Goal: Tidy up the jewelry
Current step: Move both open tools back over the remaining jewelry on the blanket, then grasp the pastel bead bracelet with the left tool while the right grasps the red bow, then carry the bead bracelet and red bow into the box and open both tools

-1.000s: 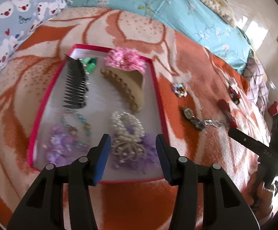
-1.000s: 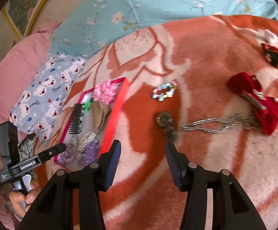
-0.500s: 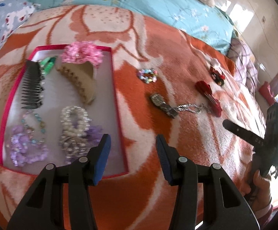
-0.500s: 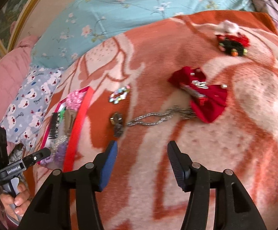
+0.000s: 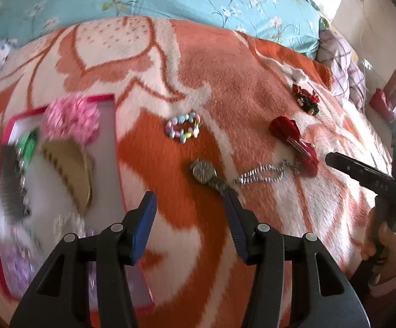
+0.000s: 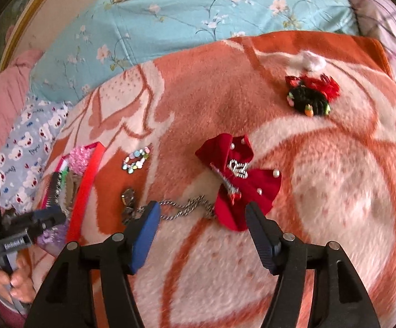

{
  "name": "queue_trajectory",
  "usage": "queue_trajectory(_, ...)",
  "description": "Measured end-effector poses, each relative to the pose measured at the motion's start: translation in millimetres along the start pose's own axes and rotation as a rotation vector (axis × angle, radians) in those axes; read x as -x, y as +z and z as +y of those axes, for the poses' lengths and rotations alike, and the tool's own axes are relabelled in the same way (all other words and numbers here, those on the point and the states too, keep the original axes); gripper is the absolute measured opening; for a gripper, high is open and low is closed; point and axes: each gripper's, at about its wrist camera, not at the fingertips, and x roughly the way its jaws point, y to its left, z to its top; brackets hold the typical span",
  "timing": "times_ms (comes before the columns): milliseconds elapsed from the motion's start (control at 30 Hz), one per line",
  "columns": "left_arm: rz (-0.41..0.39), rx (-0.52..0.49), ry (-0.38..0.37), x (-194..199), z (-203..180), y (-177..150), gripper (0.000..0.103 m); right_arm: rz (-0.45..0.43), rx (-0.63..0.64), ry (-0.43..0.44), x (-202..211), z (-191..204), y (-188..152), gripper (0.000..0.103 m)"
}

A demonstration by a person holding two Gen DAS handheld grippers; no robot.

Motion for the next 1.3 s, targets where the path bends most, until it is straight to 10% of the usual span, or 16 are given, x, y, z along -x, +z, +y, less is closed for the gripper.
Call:
queue_trajectory(733, 0.188, -0.092, 0.128, -157.9, -4.0, 88.4, 0.072, 0.206, 0.170, -0.071, -87.8, -17.4, 36.6, 0.071)
queue_trajectory(900, 0.192, -0.138, 0.062, -164.1, -17.3, 86.6, 0.018, 0.202, 0.149, -0.070, -88.0, -22.0, 37.3, 0.056)
queue_trajectory(1300, 0.112, -0.083, -0.022, -111.8, -13.1, 72.0, 0.016, 0.147, 0.071, 0.002, -72.0, -24.3, 39.8, 0.038)
